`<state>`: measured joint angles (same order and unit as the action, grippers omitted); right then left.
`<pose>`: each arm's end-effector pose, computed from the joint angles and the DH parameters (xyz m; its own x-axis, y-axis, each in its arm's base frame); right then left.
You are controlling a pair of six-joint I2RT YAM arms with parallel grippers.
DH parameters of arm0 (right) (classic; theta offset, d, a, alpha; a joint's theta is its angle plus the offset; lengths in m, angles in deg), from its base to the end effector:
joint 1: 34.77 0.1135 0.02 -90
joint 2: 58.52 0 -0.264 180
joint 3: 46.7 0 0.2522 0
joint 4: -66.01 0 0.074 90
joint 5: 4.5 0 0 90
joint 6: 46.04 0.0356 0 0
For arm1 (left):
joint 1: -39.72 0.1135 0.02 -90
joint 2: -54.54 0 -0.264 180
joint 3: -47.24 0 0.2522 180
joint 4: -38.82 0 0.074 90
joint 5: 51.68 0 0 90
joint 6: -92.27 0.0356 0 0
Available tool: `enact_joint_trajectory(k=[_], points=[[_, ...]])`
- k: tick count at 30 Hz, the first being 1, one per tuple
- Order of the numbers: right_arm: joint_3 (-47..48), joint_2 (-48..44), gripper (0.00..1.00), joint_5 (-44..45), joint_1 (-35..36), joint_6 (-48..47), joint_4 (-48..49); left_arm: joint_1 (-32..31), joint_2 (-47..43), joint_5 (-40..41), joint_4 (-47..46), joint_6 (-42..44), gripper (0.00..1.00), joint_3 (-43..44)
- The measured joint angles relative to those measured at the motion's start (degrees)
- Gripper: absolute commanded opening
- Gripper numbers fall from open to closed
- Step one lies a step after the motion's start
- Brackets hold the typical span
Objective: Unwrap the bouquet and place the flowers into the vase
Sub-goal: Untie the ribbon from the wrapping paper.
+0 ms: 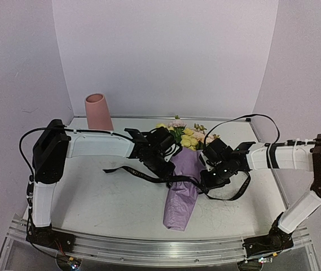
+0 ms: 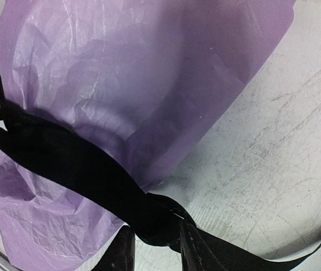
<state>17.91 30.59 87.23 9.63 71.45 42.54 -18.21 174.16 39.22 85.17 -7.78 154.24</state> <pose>0.2285 0.2223 0.1915 -0.7869 -0.1249 -0.6043 -0.3626 0.8860 0.2892 0.2410 -0.3836 0.1940 -0.5951 0.6212 -0.5099 0.7507 0.6562 -0.0767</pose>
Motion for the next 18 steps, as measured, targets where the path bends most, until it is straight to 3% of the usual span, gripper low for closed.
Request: enact_joint_trajectory(k=[3,18], points=[[0.0,-0.5,0.30,0.0,0.0,0.0,0.0,0.0,-1.0,-3.4,-0.1,1.0,0.58,0.0],[0.0,-0.6,0.30,0.0,0.0,0.8,-0.2,-1.0,-1.8,-13.4,-3.3,2.8,0.60,1.3]])
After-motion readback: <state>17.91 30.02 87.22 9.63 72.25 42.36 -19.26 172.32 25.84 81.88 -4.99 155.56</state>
